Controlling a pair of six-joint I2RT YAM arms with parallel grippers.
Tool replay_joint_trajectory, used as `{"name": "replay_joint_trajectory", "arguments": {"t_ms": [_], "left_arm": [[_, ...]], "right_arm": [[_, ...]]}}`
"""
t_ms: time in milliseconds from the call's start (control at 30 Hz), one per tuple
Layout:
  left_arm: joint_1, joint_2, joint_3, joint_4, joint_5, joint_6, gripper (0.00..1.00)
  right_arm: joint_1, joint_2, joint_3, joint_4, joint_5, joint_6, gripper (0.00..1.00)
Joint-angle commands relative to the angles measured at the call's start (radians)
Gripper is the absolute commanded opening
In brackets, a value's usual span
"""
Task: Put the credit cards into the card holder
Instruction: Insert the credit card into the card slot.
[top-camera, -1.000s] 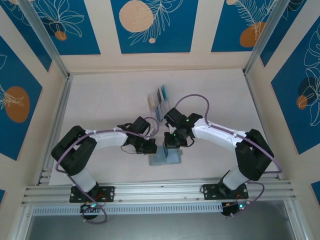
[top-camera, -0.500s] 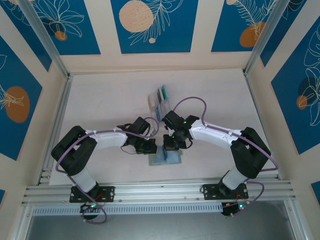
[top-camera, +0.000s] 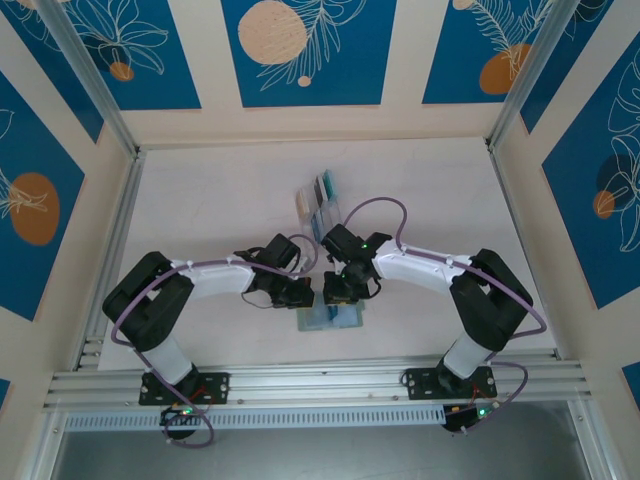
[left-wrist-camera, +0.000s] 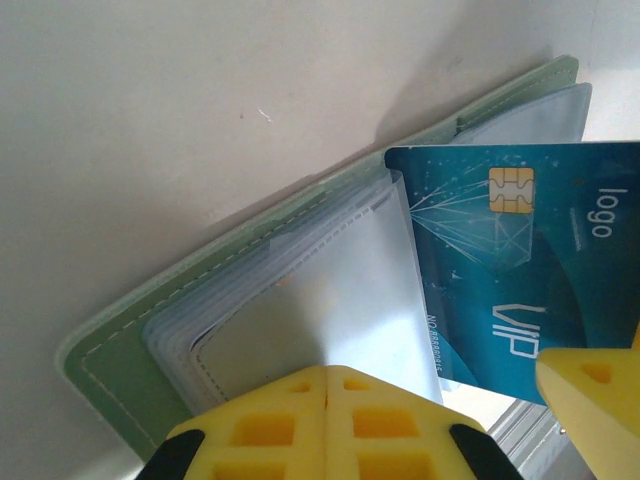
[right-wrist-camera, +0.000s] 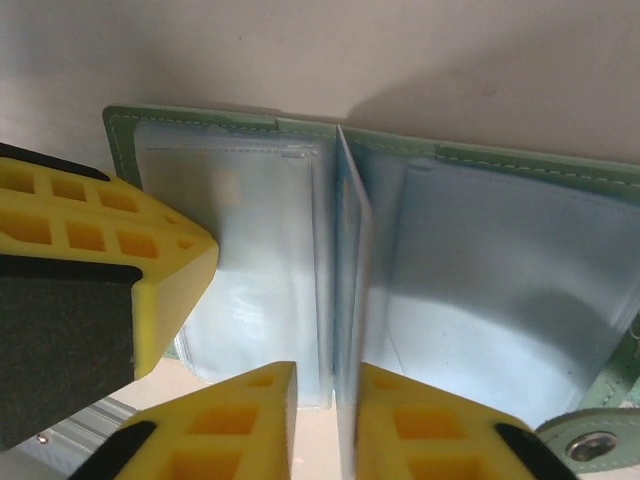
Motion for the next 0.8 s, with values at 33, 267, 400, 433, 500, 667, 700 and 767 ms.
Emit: {"name": "replay_joint_trajectory", "arguments": {"t_ms": [33,267,400,433,500,667,700,767], "left_arm": [[-0.009,0.023,-0.034,-0.031,-0.035,0.018,0.04],[0.016,-0.027,-0.019,-0.067,0.001,0.038,0.04],[0.024,-0.076,0.014,-0.135,-0.018,0.077,0.06],[0.024,-0.085,0.024,-0.154,-0.02,0.087,0.06],[0.023,-0.097,0.041,-0.181,-0.012,0.099,0.08],[-0.007,-0.118,0.097,-0.285,-0.088,0.147,0.16],[-0.018,-0.116,0.109,-0.3,-0.104,0.157,0.18],[-0.038,-0.101,0.133,-0.33,-0.144,0.169,0.2]], "right_arm": [[0.002,0.004,0.003,-0.02,-0.01,-0.001,0.11],[-0.012,-0.037,-0.008,-0.047,0.02,-0.016,0.0],[-0.045,-0.109,-0.056,-0.019,-0.003,-0.029,0.0],[-0.055,-0.127,-0.072,0.001,-0.022,-0.034,0.0],[-0.076,-0.15,-0.102,0.028,-0.055,-0.044,0.0],[-0.111,-0.193,-0.162,0.103,-0.132,-0.074,0.0],[-0.116,-0.201,-0.173,0.118,-0.149,-0.078,0.0],[-0.131,-0.214,-0.195,0.151,-0.18,-0.082,0.0]]}}
